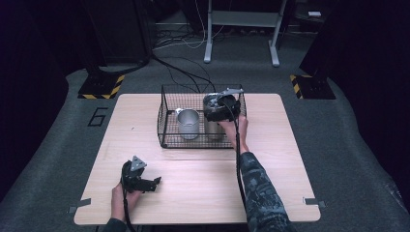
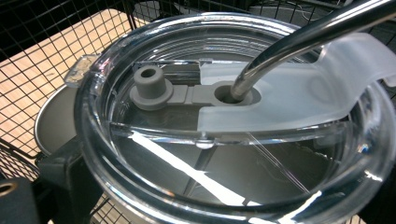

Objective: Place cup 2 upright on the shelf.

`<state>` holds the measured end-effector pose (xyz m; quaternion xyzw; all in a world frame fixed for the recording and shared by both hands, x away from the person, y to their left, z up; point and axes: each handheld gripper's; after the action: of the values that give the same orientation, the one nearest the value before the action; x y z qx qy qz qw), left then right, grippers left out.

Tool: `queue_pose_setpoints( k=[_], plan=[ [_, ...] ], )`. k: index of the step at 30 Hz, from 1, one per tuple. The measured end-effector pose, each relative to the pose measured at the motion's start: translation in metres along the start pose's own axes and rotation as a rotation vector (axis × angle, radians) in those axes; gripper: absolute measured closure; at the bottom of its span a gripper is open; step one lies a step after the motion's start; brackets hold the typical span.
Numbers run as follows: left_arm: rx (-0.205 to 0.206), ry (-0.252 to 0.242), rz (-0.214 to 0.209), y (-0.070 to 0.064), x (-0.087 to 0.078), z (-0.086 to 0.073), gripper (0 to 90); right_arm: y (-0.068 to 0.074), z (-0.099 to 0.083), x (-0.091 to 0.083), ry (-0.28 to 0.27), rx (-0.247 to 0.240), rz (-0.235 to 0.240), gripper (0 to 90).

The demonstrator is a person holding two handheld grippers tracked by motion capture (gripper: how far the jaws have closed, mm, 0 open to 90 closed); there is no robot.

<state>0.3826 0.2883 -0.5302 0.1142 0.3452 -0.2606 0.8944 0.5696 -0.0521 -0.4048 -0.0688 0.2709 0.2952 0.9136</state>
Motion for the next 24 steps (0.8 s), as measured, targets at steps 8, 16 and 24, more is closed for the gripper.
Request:
queue_pose_setpoints(
  k=[8, 16, 24],
  plan=[
    [-0.005, -0.004, 0.002, 0.0, 0.0, 0.0, 1.3, 0.0, -0.004, 0.004, 0.01, 0.004, -0.001, 3.3],
    [-0.005, -0.005, 0.001, 0.0, 0.0, 0.0, 1.3, 0.0, -0.007, 0.007, 0.003, -0.002, -0.006, 3.3],
    [-0.006, -0.006, -0.001, 0.0, 0.0, 0.0, 1.5, -0.002, -0.013, 0.004, -0.001, 0.013, -0.002, 3.1]
  ],
)
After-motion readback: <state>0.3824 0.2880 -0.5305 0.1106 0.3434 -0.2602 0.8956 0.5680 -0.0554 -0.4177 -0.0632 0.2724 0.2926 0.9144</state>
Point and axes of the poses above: each handheld gripper's, and its own axes: x roughly forward along the jaws, z roughly out of its top, y roughly to its left, and after that the axes turned 2 degrees about -y, right-handed
